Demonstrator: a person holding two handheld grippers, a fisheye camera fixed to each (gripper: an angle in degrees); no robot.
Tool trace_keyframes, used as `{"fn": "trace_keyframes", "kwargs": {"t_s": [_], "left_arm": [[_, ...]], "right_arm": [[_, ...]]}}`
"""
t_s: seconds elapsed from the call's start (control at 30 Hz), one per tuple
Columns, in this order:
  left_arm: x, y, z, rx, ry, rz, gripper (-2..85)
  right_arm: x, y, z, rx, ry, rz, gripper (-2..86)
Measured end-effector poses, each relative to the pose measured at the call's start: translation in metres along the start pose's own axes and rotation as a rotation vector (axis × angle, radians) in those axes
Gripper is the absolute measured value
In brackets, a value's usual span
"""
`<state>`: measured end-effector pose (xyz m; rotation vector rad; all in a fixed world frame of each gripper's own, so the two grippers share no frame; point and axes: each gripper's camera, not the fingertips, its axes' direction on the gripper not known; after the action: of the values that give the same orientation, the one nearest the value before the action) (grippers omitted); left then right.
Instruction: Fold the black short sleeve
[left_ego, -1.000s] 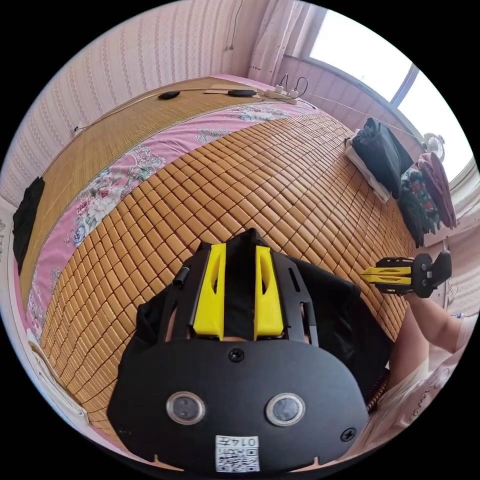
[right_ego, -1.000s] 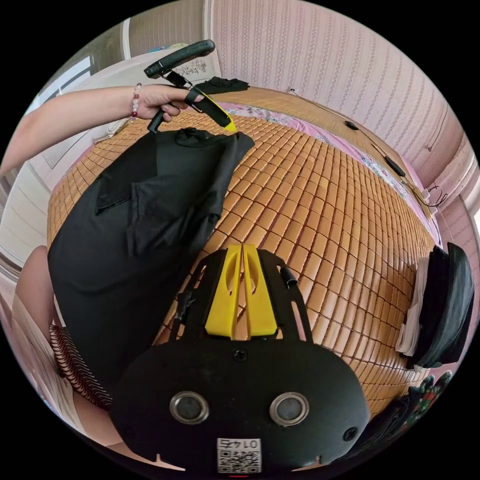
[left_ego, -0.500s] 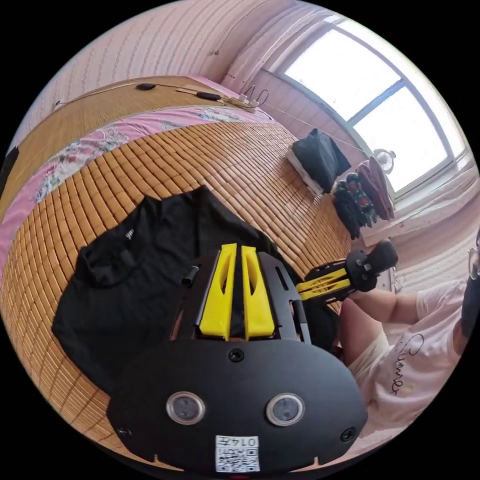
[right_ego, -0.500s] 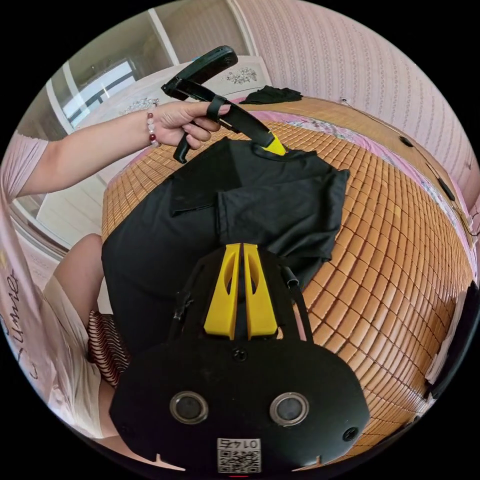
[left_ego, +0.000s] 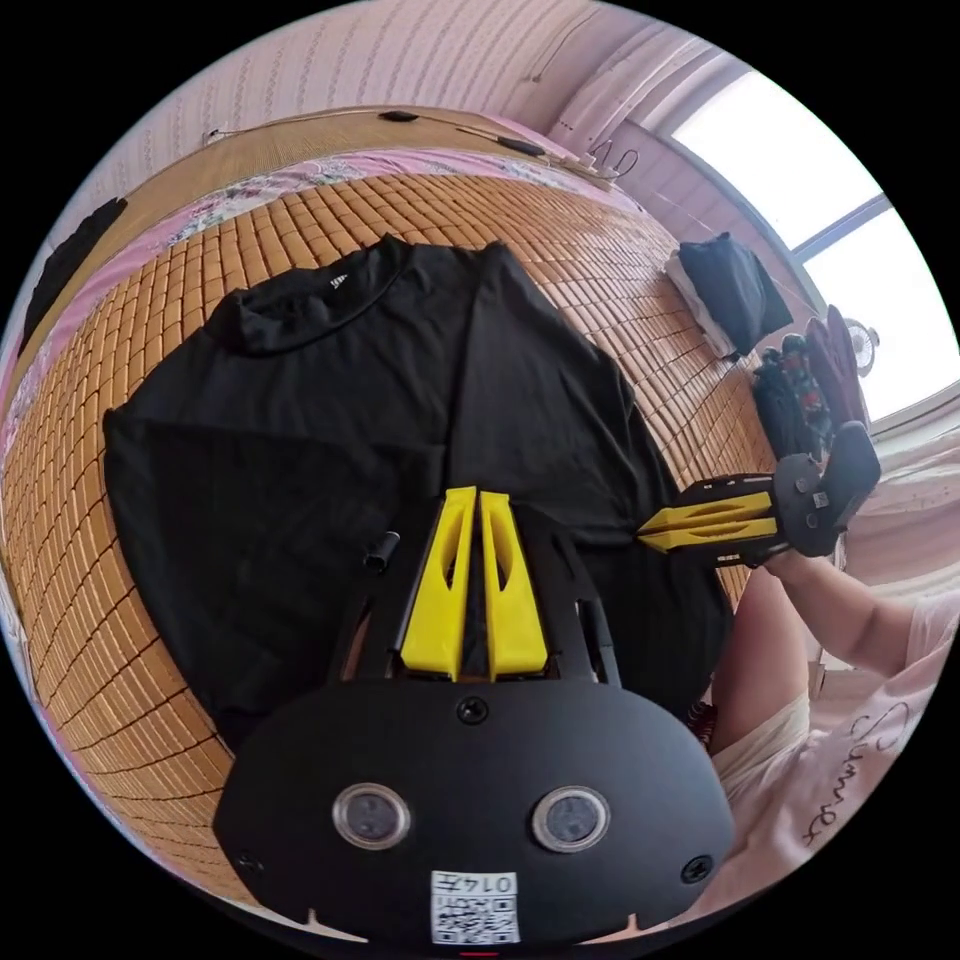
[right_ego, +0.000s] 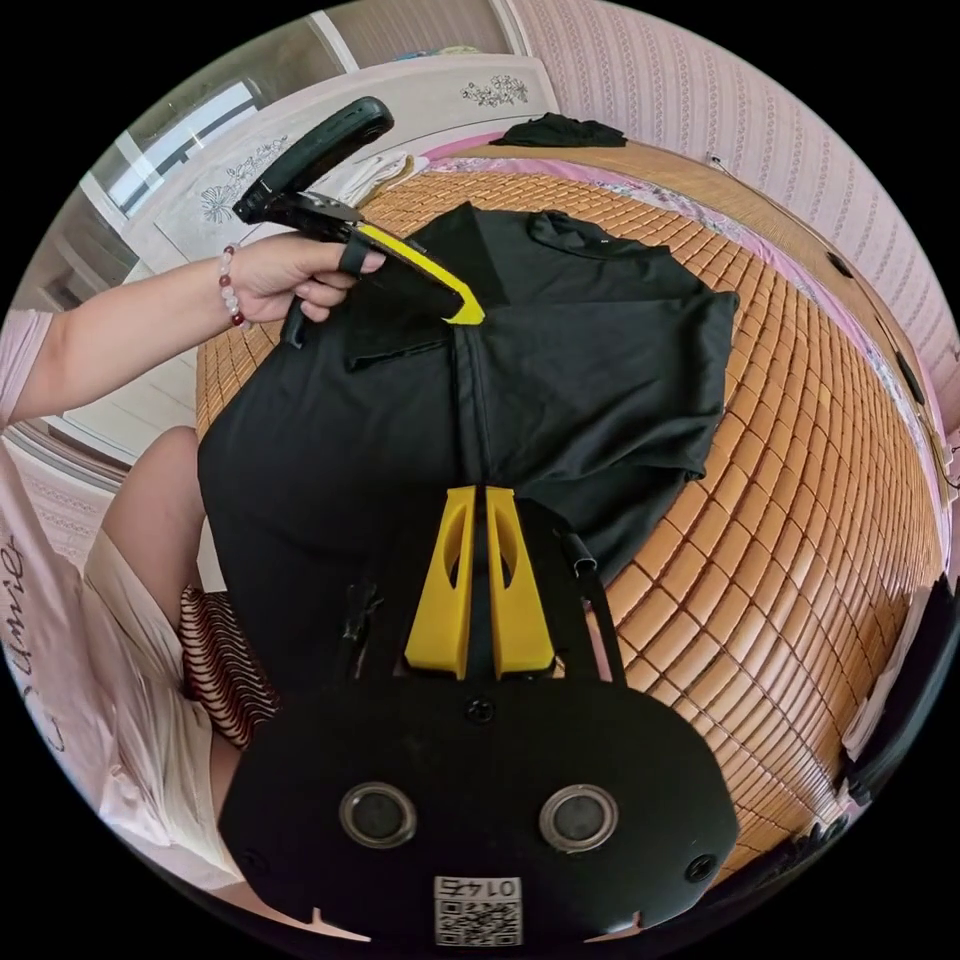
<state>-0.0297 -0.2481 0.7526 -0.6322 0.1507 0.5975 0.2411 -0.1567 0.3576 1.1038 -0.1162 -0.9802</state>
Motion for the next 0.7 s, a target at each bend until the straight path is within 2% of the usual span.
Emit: {"fn": "trace_keyframes", "kwargs": {"t_s": [0.13, 0.23, 0.3, 0.47, 0.57, 0.63, 0.7], "left_arm": [[-0.031, 0.025, -0.05, 0.15, -0.004, -0.074, 3.9], [-0.082, 0.049, -0.086, 0.269, -0.154, -0.171, 1.4], [-0.134, 0.063, -0.101, 0.308, -0.118, -0.281, 3.4], [-0.198, 0.077, -0.109, 0.356, -0.049, -0.425, 8.6], [-0.21, 0.07, -0.106, 0.336, -0.045, -0.402, 9.9], [-0.214, 0.064, -0.102, 0.325, -0.048, -0.394, 8.5], [-0.222, 0.058, -0.096, 0.274, 0.021, -0.424, 0.9]], "right_arm": [[0.052, -0.025, -0.014, 0.112, 0.119, 0.004, 2.2], [0.105, -0.051, -0.008, 0.166, 0.116, 0.095, 8.9], [0.137, -0.065, 0.001, 0.169, 0.094, 0.17, 10.7], [0.19, -0.091, 0.029, 0.151, 0.042, 0.314, 14.0], [0.203, -0.093, 0.043, 0.139, 0.028, 0.367, 10.3], [0.21, -0.09, 0.048, 0.146, -0.045, 0.392, 3.6], [0.214, -0.086, 0.048, 0.159, -0.091, 0.399, 2.3]]}}
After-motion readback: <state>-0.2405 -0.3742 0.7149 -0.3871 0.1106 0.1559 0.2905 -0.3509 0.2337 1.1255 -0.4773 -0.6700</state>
